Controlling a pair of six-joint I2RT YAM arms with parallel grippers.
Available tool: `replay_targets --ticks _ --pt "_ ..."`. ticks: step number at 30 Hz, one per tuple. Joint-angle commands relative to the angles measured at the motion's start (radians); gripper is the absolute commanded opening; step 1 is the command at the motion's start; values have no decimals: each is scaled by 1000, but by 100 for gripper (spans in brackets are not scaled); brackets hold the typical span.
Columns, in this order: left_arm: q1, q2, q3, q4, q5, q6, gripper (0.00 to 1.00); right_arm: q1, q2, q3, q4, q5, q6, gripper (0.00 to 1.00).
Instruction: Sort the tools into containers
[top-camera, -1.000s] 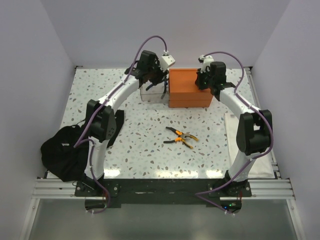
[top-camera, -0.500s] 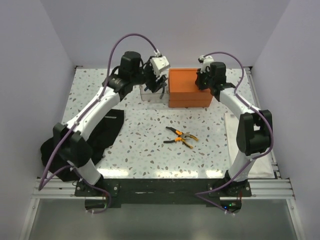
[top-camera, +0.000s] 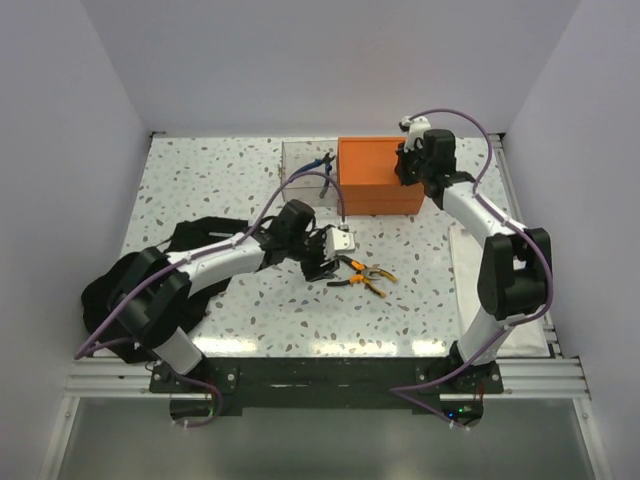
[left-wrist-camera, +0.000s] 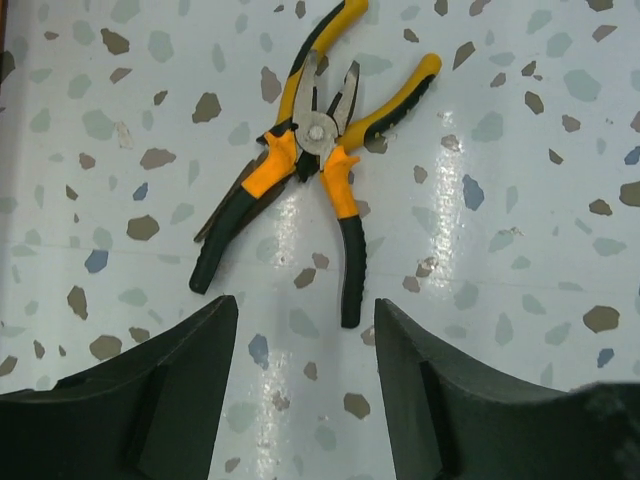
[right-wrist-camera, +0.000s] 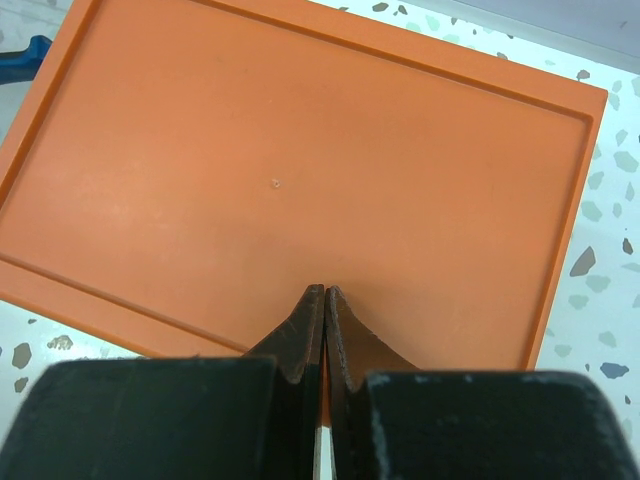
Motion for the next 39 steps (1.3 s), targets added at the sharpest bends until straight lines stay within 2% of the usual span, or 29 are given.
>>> replay_targets --ticks 1,8,11,12,15,17,18,21,25,29,32,36,39 --pt "-53 75 43 169 20 -16 61 -2 26 -74 -226 44 -29 0" --pt "-126 201 100 212 -16 -27 57 -2 16 -83 -214 47 -30 0" --pt "-140 264 109 229 -112 -75 50 -2 14 -86 -209 48 -30 0" --pt "-142 272 111 232 -130 -106 42 -2 13 -85 -209 47 -30 0" --pt "-142 279 106 221 -168 -128 29 -2 11 -88 -209 47 -30 0" --pt "-142 270 97 211 -182 -129 25 -2 14 -91 -205 45 -30 0" --pt "-142 267 97 201 -187 -125 16 -2 16 -91 -205 45 -30 0" --pt "-137 226 97 188 -197 -117 0 -1 26 -83 -206 42 -27 0" --pt "-103 94 94 134 -162 -106 0 -1 36 -60 -211 47 -26 0" --pt "-36 -55 207 50 -58 -94 0 -2 37 -60 -208 47 -29 0" --pt "16 -102 304 8 -42 -93 0 -2 36 -63 -205 48 -32 0" --pt "99 -87 410 26 -85 -59 0 -2 31 -70 -197 51 -34 0" --pt "154 -11 502 13 -130 8 0 -4 28 -70 -194 53 -34 0"
